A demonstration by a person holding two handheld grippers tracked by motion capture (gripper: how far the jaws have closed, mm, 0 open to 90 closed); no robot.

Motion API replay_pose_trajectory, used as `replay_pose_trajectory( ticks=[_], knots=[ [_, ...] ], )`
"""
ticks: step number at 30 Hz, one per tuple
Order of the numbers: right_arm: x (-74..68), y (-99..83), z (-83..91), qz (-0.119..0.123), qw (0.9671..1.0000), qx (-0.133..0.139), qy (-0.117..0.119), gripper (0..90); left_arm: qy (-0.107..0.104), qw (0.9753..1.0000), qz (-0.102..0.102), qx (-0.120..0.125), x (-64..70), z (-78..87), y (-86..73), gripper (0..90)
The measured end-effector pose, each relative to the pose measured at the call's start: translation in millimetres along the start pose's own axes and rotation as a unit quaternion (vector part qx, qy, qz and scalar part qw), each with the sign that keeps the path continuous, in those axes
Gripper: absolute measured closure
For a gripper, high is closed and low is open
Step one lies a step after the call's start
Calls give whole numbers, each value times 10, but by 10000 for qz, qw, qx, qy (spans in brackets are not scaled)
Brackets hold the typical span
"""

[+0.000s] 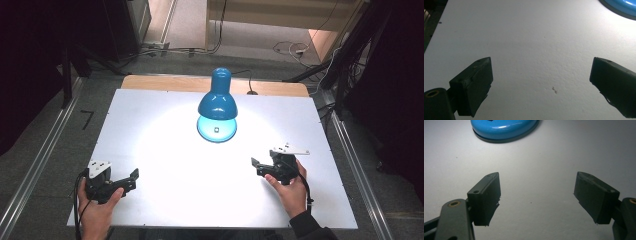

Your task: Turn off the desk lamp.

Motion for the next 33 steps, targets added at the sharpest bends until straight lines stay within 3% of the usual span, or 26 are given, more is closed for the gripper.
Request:
replay_pose_trajectory(
  ticks=[13, 33],
  knots=[
    [-94, 109, -90, -23, 10000, 30, 52, 201, 5, 10000, 22, 8, -3, 4, 0, 55],
    [-324, 227, -261, 177, 9998, 35, 52, 212, 32, 10000, 16, -40, -11, 13, -5, 55]
  ],
)
Point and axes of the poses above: each handheld gripper's, and its own axes: z roughly backward along the jaws, y roughly out of its top, x roughly to its right, the point moved 3 cm from there along -z, roughly forward along the jaws, and after that the axes turned 15 degrees about -y, right-handed, at the moved point
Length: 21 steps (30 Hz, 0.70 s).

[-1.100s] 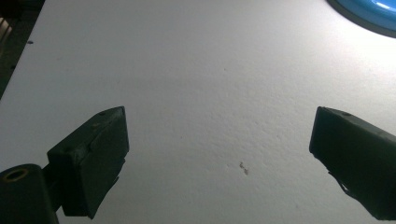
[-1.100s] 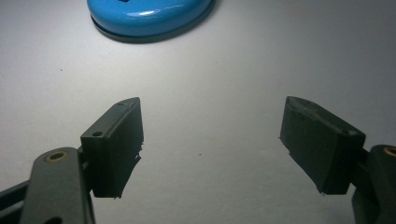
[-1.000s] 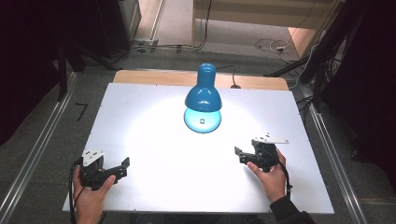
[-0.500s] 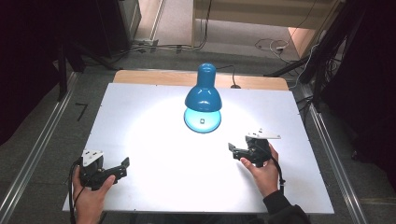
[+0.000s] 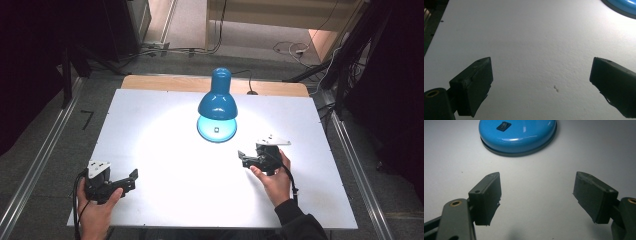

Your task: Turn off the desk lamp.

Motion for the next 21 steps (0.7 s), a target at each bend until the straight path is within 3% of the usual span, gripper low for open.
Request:
replay_pose_trajectory(
  ticks=[21],
  knots=[
    [-148, 107, -153, 106, 9999, 13, -87, 234, -31, 10000, 5, 14, -1, 9, 0, 55]
  ],
)
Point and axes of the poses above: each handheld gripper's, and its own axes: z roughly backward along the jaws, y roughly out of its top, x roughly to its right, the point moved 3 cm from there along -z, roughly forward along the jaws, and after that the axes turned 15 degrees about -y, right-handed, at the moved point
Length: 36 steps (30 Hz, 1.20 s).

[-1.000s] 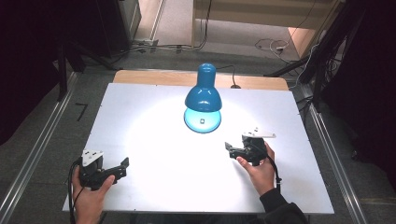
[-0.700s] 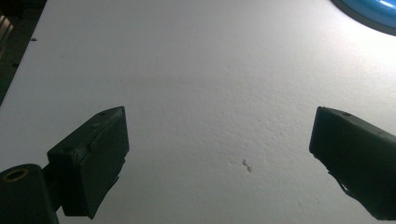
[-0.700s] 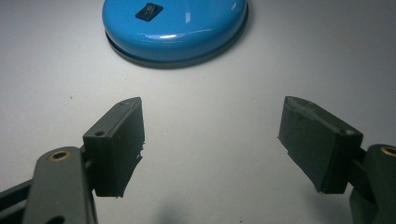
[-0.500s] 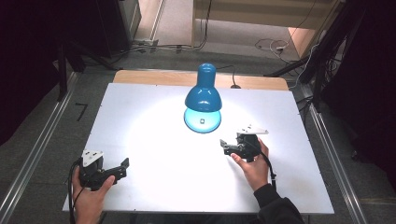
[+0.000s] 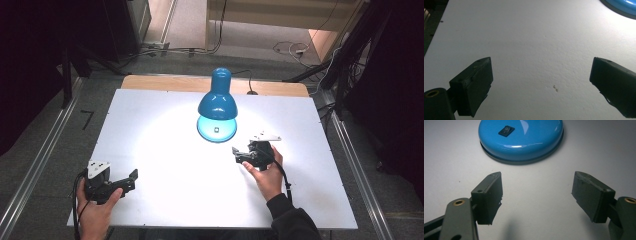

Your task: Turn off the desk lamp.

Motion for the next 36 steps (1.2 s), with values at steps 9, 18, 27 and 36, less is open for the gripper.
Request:
replay_pose_trajectory(
  ticks=[9, 18, 27, 36],
  knots=[
    [-69, 57, -42, 68, 10000, 13, -41, 241, -8, 10000, 6, 0, -5, 5, 1, 55],
    [-133, 153, -83, 83, 9999, 60, -44, 262, -23, 10000, 6, -10, -10, 4, 2, 55],
    [-201, 219, -129, 82, 9999, 86, -34, 281, -37, 10000, 4, -12, -11, 6, 2, 55],
    [-246, 245, -190, 147, 9997, 156, -129, 363, -66, 10000, 2, -2, -10, 5, 4, 55]
  ],
)
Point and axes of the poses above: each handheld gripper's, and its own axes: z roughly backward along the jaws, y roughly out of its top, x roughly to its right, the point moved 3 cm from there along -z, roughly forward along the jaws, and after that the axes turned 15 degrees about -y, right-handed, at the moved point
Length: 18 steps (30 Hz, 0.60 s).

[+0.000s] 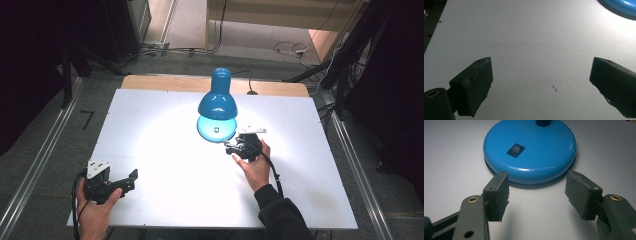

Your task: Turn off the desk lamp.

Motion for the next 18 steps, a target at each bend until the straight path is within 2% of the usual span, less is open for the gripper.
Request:
replay_pose_trajectory(
  ticks=[2, 10, 14, 15, 16, 17, 18],
  knots=[
    [-16, 25, -10, 15, 10000, 40, -4, 397, -7, 10000, 8, 5, -3, -1, -1, 55],
    [-67, 79, -53, 74, 10000, 49, 9, 423, -13, 10000, 15, 12, -4, 5, -3, 55],
    [-109, 105, -84, 102, 9998, 156, 95, 584, -29, 10000, 23, 10, 0, 5, -3, 55],
    [-109, 105, -84, 102, 9998, 156, 95, 584, -31, 10000, 29, 18, 1, 5, -3, 55],
    [-129, 116, -101, 126, 9996, 217, 95, 658, -33, 10000, 30, 16, 1, 6, -3, 55],
    [-129, 116, -101, 126, 9996, 217, 95, 658, -40, 10000, 33, 19, 1, 6, -3, 55],
    [-138, 127, -108, 130, 9995, 278, 115, 699, -40, 10000, 35, 21, 0, 6, -3, 55]
  ],
)
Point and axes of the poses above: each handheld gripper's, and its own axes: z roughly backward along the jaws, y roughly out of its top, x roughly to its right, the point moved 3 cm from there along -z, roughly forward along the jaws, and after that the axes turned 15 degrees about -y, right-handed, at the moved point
